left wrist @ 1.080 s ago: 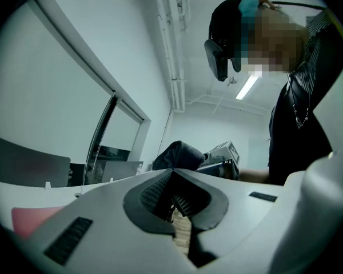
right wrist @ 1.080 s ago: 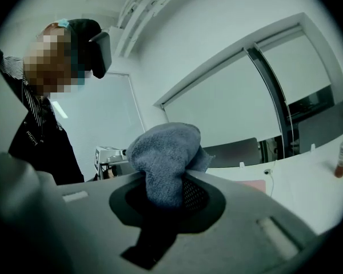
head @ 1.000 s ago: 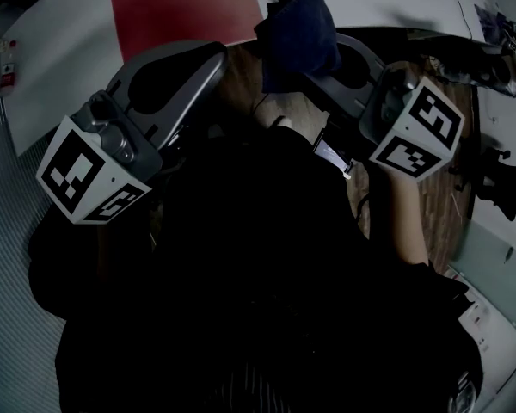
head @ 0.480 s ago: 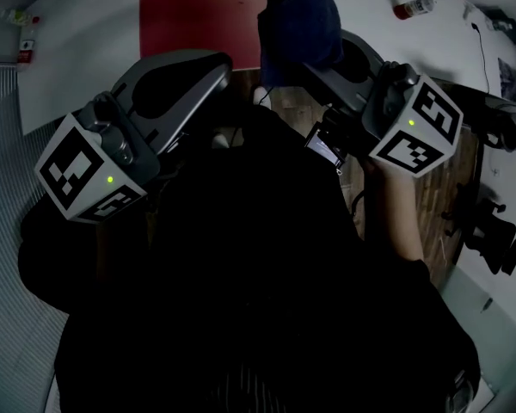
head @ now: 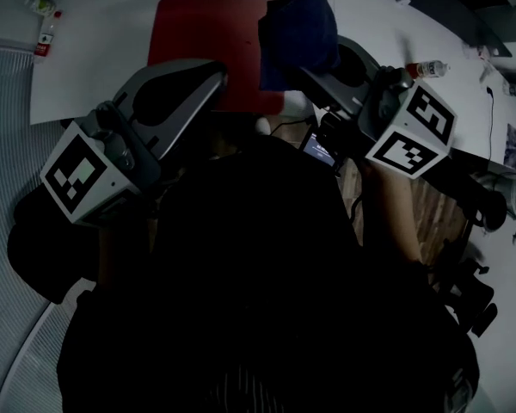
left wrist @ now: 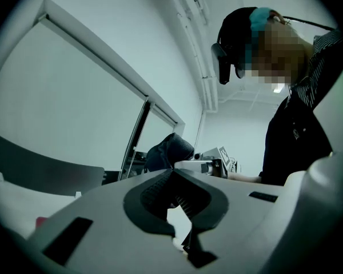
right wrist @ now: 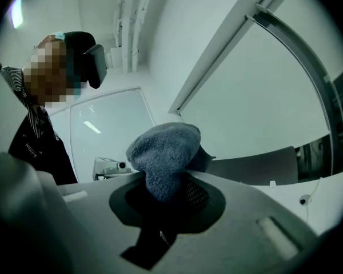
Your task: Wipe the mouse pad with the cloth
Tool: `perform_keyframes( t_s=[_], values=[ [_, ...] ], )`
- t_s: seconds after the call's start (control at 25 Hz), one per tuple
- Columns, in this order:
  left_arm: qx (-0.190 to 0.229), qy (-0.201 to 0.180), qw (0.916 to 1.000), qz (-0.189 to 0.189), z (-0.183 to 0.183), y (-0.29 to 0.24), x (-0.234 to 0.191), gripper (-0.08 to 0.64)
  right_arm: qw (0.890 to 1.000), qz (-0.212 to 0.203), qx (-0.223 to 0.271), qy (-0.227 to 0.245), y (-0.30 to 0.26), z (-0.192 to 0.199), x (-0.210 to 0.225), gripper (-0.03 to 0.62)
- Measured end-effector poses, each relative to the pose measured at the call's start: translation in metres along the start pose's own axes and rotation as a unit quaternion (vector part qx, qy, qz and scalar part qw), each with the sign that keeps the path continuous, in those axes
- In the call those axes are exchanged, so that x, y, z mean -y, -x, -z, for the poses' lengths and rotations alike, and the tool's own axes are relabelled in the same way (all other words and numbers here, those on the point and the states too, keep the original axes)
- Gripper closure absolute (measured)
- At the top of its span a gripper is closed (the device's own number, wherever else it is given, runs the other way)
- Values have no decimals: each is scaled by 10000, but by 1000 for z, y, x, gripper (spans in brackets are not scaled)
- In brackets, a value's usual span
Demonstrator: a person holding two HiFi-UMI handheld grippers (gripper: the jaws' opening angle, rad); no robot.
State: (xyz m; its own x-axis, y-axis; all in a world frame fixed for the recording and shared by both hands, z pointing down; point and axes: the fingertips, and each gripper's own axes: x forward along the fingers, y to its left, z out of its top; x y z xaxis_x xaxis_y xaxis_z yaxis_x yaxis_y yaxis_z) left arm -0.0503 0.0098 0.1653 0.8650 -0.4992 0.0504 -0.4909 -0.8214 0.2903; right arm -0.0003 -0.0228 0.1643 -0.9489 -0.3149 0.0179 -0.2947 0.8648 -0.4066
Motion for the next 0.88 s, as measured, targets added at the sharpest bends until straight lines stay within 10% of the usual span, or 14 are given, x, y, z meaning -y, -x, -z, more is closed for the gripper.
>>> perform_keyframes(
  t_s=[0.48, 0.88],
  values=[
    [-568, 662, 9941, -643, 0, -90, -34, 552, 9976, -560, -11, -406, 52, -26, 93, 523],
    [-1244, 552, 9871, -844, 20, -111, -66, 552, 9975, -136, 19, -690, 74, -17, 146, 523]
  ],
)
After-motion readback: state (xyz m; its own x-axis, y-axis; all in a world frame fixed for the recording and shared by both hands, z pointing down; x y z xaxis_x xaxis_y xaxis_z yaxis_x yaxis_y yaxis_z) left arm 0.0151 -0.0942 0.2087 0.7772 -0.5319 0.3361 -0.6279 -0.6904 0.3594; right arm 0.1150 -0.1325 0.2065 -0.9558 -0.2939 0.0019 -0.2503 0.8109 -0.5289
